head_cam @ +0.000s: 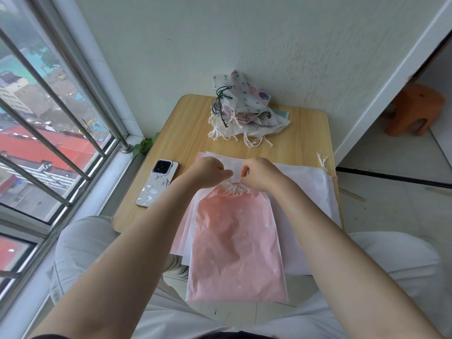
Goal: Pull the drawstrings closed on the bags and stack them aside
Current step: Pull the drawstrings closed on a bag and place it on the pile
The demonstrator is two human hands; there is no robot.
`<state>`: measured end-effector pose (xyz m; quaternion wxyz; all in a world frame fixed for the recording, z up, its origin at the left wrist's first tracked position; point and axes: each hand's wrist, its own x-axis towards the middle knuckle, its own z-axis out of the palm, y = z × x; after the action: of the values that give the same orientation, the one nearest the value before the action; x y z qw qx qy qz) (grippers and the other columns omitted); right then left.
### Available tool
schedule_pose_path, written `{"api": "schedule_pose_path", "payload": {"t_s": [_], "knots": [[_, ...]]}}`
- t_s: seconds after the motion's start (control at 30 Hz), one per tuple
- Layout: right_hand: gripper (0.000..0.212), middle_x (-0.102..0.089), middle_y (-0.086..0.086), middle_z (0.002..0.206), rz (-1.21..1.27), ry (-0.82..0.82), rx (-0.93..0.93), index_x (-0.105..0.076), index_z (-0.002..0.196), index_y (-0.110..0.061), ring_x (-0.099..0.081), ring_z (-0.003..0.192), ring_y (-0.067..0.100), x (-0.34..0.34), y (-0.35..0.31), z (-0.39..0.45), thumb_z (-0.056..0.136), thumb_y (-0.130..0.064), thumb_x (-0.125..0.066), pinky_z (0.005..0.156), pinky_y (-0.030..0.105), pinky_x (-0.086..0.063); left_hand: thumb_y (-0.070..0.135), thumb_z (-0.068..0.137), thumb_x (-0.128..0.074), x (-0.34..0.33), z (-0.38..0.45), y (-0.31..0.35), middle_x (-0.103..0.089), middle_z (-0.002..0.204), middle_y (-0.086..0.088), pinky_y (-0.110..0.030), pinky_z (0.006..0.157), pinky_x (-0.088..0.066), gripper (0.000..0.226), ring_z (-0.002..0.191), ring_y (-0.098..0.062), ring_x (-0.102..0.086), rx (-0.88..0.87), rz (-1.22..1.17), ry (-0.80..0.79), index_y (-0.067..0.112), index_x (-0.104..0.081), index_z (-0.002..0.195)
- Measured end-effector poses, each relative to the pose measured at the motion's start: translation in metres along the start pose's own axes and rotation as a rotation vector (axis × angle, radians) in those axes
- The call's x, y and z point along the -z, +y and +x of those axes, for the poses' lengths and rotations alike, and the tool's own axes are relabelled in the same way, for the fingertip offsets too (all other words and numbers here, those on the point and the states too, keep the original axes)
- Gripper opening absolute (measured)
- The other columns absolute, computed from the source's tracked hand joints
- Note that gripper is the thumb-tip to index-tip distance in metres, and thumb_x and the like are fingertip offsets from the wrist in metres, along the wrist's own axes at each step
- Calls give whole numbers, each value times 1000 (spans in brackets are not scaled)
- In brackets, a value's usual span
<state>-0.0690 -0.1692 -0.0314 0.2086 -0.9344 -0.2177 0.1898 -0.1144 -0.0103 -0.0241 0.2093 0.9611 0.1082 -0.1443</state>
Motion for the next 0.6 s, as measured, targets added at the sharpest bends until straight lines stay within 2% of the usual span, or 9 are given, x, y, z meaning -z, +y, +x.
{"api": "schedule_pose_path", "payload": {"t_s": [0.1,0.2,0.23,0.3,0.37,0.43,0.5,0.57,0.6], "knots": [[2,-56,-10,79,42,27,17,-63,84,-14,-61,75,16,2,3,1,86,-15,-63,60,27,-47,28,96,-48,1,-3,-7,-41,64,0,-27,51,-29,37,61,-17,-40,31,39,-17,12,-44,63],[10,-60,-8,78,15,13,-4,-63,78,-15,-63,73,15,4,10,3,84,-19,-70,68,32,-52,27,95,-49,-5,-3,-14,-47,66,0,-26,53,-33,31,68,-20,-48,66,14,-17,11,-52,68],[12,-61,-9,79,1,12,-15,-62,76,-16,-64,74,14,5,12,3,84,-19,-70,70,33,-54,27,94,-51,-6,-2,-13,-48,65,0,-26,54,-34,30,65,-18,-47,72,-81,-17,11,-53,68],[10,-62,-11,80,-10,27,-30,-63,76,-18,-63,77,13,6,13,3,83,-18,-70,72,33,-55,27,94,-56,-5,-4,-8,-48,62,0,-25,55,-36,30,56,-14,-44,59,-422,2,11,-56,68],[6,-64,-10,85,9,17,-24,-66,79,-18,-62,81,13,5,11,1,83,-21,-70,73,33,-54,27,95,-59,-1,-8,-2,-55,62,4,-22,54,-39,27,55,-11,-47,2,-713,-15,11,-67,75],[6,-65,-6,87,22,1,-11,-66,79,-19,-61,81,16,3,8,1,82,-23,-70,73,33,-53,25,93,-63,0,-9,2,-64,68,5,-26,58,-41,20,62,-12,-52,-58,-816,-55,11,-74,84],[11,-63,-2,82,37,-6,2,-63,74,-19,-59,77,19,0,6,1,82,-21,-70,69,32,-49,24,88,-68,-2,-10,4,-70,81,-7,-29,60,-39,15,65,-15,-52,-77,-835,-101,13,-78,90],[13,-60,0,78,69,-12,0,-62,72,-16,-56,73,21,-3,5,2,82,-20,-70,65,32,-46,24,87,-70,-5,-10,6,-74,92,-7,-24,54,-36,16,59,-13,-50,-69,-819,-111,12,-78,95],[11,-61,0,78,87,-15,1,-64,75,-15,-57,73,20,-3,5,1,82,-21,-70,66,32,-47,23,88,-69,-5,-10,7,-75,90,-5,-21,50,-34,17,54,-12,-48,-49,-813,-88,11,-78,97]]}}
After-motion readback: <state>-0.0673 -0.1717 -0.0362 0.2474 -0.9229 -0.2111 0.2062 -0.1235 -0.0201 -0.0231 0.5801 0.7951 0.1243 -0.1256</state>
